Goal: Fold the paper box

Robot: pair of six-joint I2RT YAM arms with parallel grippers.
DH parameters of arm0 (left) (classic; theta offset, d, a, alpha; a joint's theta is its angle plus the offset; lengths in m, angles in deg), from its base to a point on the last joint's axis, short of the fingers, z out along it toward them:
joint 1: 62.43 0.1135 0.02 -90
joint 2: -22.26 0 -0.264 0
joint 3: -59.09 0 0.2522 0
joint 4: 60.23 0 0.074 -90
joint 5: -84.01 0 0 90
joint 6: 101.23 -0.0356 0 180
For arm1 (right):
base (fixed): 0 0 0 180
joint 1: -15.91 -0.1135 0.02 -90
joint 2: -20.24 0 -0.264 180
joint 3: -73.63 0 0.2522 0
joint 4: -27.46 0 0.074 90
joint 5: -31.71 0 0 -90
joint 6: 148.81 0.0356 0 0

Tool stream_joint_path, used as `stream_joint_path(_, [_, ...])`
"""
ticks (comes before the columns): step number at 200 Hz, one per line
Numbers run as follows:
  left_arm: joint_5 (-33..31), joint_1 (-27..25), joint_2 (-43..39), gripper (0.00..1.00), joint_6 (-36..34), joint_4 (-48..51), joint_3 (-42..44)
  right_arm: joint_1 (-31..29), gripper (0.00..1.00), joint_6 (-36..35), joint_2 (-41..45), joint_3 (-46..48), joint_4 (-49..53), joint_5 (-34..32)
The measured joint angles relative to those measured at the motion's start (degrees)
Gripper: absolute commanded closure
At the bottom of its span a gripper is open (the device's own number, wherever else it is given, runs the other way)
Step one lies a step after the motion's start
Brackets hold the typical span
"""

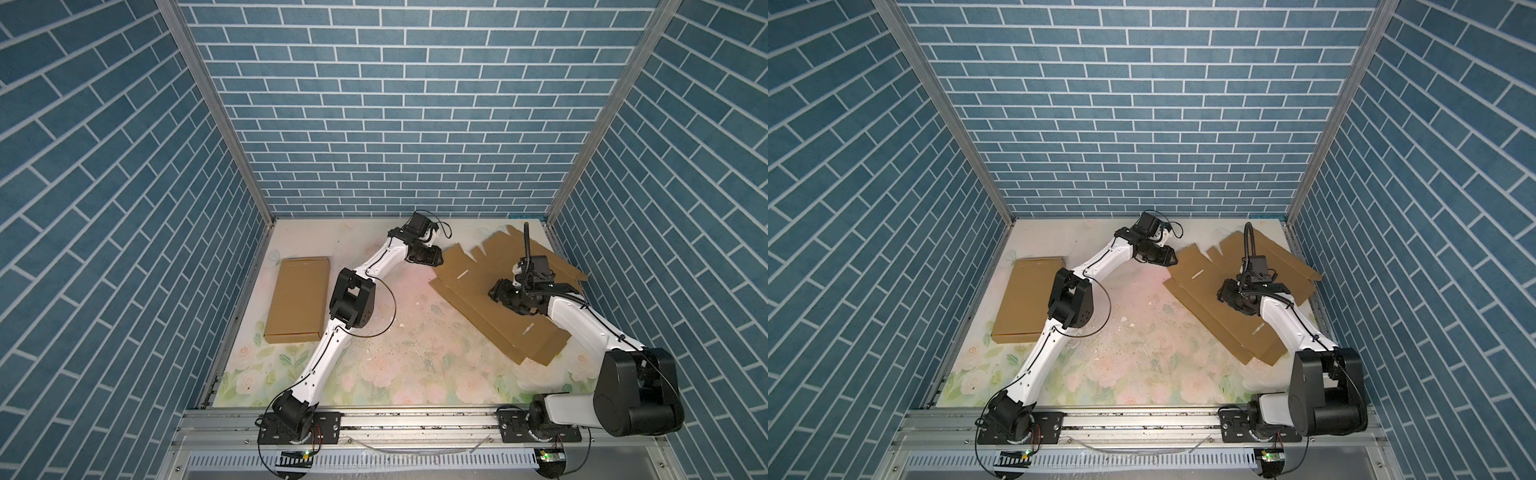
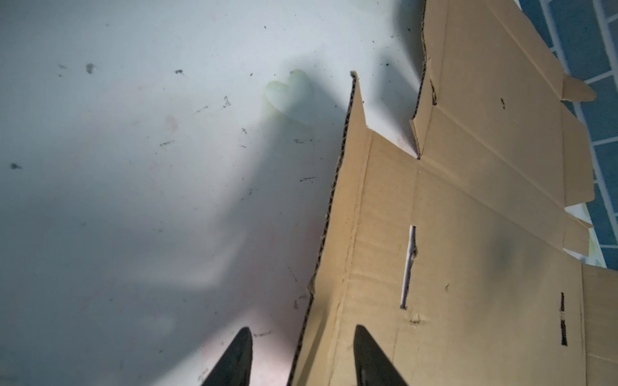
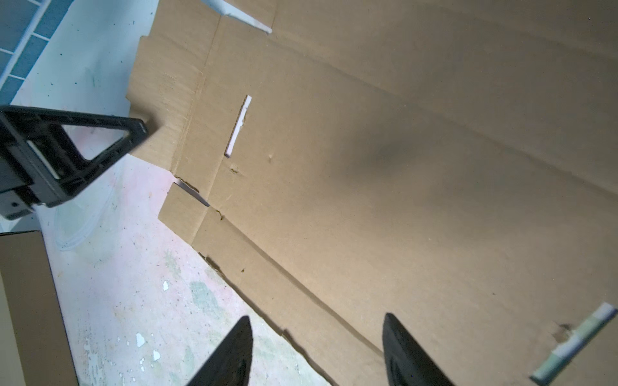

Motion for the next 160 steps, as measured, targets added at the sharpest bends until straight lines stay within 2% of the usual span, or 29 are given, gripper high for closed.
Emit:
stream_joint_path(31, [0.87,-0.52,0.31,1.0,2.58,-1.81,0.22,0.24,0.39,-1.25,-0.2,-1.57,1.01,1.05])
stream_joint_path(50, [1.14,-0.76,-1.29,1.0,3.39,-5.44,4.15,0.26,0.39,-1.44,-0.22,-1.6,1.22,1.36])
stream_joint_path(85, [1.09,-0.76,-13.31,1.0,5.66,-13.68,24.5,0.33,0.42,-1.38,-0.81,-1.57,0.9,1.99])
stream_joint_path(125, [-1.03,-0.39,-36.7,1.0,9.81,-25.16,55.06,0.15,0.46,-0.35,-2.99,-1.6,-0.42,3.56])
stream_joint_path(160, [-5.2,0.52,-58.12,1.0,13.79,-32.83,80.06,-3.13,0.46,0.31,-6.97,-3.5,0.02,3.61])
